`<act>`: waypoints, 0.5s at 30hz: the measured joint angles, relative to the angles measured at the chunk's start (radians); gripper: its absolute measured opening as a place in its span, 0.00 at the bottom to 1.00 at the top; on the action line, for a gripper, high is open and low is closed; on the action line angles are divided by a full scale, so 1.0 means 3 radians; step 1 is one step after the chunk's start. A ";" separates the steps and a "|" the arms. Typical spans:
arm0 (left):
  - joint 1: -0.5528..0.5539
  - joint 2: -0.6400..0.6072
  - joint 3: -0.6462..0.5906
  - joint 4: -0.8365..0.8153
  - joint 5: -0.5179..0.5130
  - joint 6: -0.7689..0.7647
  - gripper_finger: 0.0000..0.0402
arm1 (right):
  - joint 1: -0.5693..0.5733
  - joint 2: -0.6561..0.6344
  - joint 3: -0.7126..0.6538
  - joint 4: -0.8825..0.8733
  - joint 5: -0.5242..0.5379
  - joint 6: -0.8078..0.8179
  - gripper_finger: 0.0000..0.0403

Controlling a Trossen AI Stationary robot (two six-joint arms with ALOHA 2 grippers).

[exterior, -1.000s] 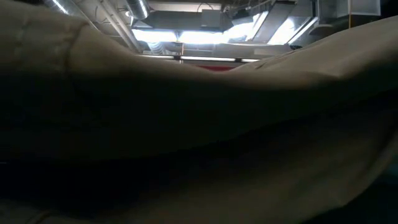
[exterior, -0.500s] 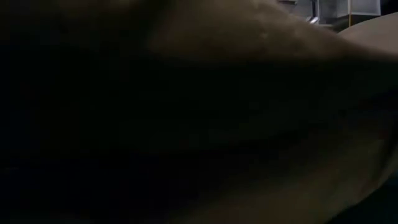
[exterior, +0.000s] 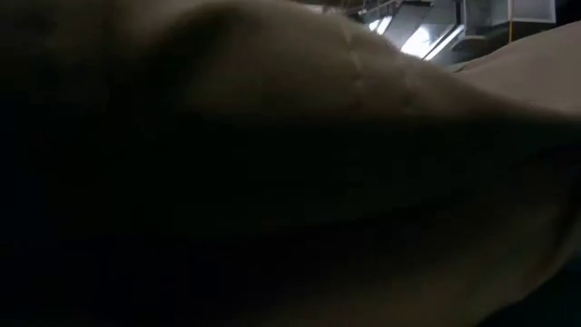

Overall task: Fold laundry
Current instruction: Fold the gray shorts

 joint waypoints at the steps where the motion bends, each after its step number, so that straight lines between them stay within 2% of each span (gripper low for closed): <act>1: 0.0000 0.0048 0.0000 0.0002 0.0021 -0.0008 0.30 | -0.0001 0.0000 0.0000 0.0035 -0.0055 0.0000 0.04; 9: 0.0000 0.0402 0.0012 0.0054 0.0154 -0.0028 0.30 | -0.0001 0.0000 0.0000 0.0111 -0.0362 0.0008 0.06; 15: 0.0001 0.0398 0.0024 -0.0246 0.0227 -0.0030 0.30 | 0.0000 0.0000 0.0000 0.0025 -0.0542 0.0210 0.19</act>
